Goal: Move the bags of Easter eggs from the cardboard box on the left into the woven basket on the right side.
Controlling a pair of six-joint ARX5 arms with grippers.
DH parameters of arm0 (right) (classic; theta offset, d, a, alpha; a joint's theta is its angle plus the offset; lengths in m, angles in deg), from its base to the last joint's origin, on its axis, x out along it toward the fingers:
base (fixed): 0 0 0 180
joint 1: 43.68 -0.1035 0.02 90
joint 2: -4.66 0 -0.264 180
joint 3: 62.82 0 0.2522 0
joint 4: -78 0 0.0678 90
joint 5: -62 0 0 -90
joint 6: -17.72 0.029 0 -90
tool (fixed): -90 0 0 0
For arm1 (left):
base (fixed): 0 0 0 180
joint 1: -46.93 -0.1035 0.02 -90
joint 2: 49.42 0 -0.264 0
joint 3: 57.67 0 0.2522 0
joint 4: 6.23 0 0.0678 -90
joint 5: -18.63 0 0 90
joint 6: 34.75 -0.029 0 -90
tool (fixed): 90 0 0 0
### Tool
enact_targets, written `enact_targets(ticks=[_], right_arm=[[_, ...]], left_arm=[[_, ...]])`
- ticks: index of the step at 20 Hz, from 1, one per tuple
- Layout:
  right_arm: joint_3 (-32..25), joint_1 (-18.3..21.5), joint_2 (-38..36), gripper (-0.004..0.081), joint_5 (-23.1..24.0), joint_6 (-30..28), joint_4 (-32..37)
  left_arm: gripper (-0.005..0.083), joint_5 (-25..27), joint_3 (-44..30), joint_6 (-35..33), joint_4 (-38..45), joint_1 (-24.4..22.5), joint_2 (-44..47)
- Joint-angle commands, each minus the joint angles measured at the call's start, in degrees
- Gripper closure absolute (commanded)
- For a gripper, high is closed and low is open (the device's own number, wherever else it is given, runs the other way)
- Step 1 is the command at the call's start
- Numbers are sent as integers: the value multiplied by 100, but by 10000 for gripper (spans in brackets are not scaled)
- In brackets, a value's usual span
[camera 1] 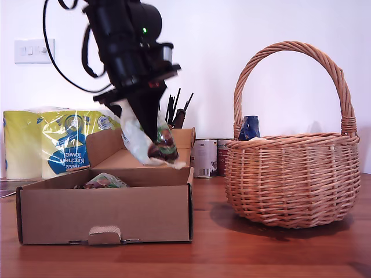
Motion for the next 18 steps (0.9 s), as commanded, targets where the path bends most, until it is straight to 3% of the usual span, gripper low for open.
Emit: enact_targets(ticks=[1,6,14,18], right_arm=[[-59,-26,-11,782,-15,2,55],[-59,-26,-11,782,0,0,55],[-59,-26,-11,782,15,0,48],[-59,-26,-11,782,15,0,46]], left_arm=[[733,-11,-4,-109,35,-4,422],[733,-306,-310,-118,866,22,1576],[733,-909,-3670,-96,4852,48,4098],[733,-1259,-4483,-72,5694,264,4223]])
